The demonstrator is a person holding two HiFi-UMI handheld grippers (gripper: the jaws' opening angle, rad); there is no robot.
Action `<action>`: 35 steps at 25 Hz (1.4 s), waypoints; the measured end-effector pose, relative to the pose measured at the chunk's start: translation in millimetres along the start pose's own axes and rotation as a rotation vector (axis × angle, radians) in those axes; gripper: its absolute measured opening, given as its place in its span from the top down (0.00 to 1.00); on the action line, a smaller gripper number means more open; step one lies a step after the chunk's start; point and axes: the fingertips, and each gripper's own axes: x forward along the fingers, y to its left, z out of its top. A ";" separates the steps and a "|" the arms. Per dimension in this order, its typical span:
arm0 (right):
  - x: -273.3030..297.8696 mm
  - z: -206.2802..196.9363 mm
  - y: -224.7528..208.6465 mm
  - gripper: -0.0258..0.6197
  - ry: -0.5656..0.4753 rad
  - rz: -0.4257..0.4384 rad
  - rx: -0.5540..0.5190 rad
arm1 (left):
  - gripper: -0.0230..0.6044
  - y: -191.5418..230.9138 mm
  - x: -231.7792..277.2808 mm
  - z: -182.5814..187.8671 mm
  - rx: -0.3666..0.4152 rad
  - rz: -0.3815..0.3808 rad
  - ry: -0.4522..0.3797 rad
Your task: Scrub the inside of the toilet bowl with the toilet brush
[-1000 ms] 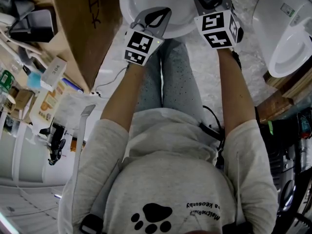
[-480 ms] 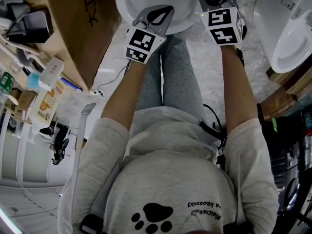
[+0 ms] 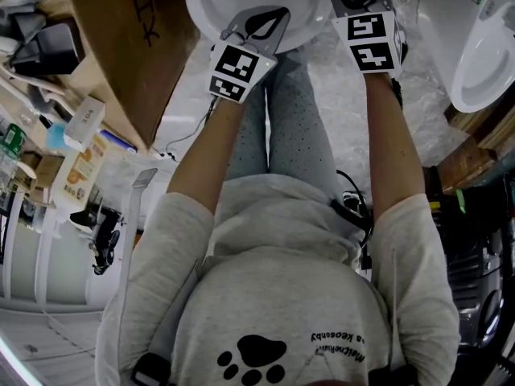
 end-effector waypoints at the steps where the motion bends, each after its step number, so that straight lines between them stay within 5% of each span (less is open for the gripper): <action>1: -1.1 -1.9 -0.5 0.71 0.000 -0.004 0.008 | 0.97 -1.4 0.7 0.4 0.003 -0.003 -0.001; 21: -21.2 -56.8 22.4 0.70 0.035 -0.097 0.229 | 0.97 -21.5 -18.8 -27.6 0.049 -0.068 0.019; 35: -24.8 -82.8 56.7 0.71 0.080 -0.125 0.291 | 0.97 -19.2 -35.4 -41.7 0.071 -0.096 0.030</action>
